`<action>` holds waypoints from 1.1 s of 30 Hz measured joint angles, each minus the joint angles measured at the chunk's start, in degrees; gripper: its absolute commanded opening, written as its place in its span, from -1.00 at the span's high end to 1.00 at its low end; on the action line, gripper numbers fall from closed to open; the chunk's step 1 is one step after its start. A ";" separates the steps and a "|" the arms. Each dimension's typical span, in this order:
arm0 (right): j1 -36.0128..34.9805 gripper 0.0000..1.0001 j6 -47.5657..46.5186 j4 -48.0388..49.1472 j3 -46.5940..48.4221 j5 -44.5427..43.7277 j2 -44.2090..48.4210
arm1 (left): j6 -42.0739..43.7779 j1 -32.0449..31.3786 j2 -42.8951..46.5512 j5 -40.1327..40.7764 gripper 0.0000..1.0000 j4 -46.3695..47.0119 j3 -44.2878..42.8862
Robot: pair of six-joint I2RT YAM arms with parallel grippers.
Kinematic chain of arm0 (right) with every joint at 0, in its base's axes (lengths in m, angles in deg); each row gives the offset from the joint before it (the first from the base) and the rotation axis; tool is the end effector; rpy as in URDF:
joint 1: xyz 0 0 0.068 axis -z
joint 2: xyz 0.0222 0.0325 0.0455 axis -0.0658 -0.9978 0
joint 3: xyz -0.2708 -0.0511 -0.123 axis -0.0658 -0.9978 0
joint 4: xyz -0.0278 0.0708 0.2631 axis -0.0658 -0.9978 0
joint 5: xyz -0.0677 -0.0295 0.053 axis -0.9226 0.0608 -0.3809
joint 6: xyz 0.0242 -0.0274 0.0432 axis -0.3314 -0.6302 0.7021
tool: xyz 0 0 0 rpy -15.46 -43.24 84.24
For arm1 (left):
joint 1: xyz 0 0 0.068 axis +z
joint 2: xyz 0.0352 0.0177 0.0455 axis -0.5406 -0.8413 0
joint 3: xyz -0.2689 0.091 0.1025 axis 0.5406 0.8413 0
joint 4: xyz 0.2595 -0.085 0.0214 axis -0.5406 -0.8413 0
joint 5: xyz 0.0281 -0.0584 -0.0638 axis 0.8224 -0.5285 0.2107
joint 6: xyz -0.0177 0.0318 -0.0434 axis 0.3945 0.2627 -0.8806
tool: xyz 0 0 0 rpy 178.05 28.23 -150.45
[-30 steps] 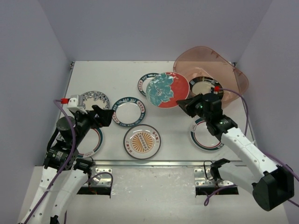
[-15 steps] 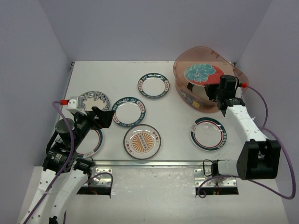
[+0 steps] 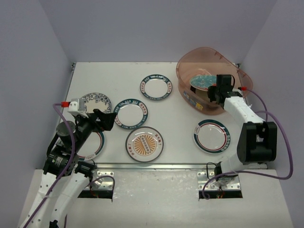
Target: Place the plates into the plastic bin on the countertop
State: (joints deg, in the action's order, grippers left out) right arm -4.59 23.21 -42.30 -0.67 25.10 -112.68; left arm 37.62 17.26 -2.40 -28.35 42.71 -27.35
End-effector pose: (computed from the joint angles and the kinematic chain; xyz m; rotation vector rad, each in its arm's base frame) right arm 0.3456 -0.0056 0.2558 1.8400 1.4741 0.5537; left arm 0.0877 -0.0262 0.3383 -0.0730 1.7756 -0.5200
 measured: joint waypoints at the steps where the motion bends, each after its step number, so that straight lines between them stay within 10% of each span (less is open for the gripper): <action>1: 0.02 1.00 0.21 -0.02 0.47 -0.34 -0.79 | 0.00 -0.06 0.04 0.00 -1.00 0.02 0.00; 8: 1.05 0.21 1.75 -1.13 1.29 -0.63 -3.01 | 0.00 -0.99 0.73 0.03 -1.00 0.05 0.00; 12: 2.27 -0.93 3.00 -3.76 4.08 -0.80 -3.03 | -0.02 -1.14 0.85 0.22 -1.00 0.07 0.00; 24: 2.67 -0.97 3.50 -21.88 18.41 1.33 -2.89 | -0.45 -1.44 0.94 1.53 -1.00 0.03 0.00; 33: -0.38 -0.98 -15.28 -12.21 16.16 11.78 2.18 | -0.66 -1.46 0.79 3.28 -1.00 -0.10 0.00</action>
State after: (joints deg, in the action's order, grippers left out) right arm -4.97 7.93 -54.50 15.50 36.88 -110.50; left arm 36.97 15.80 -1.61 -25.07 42.61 -27.35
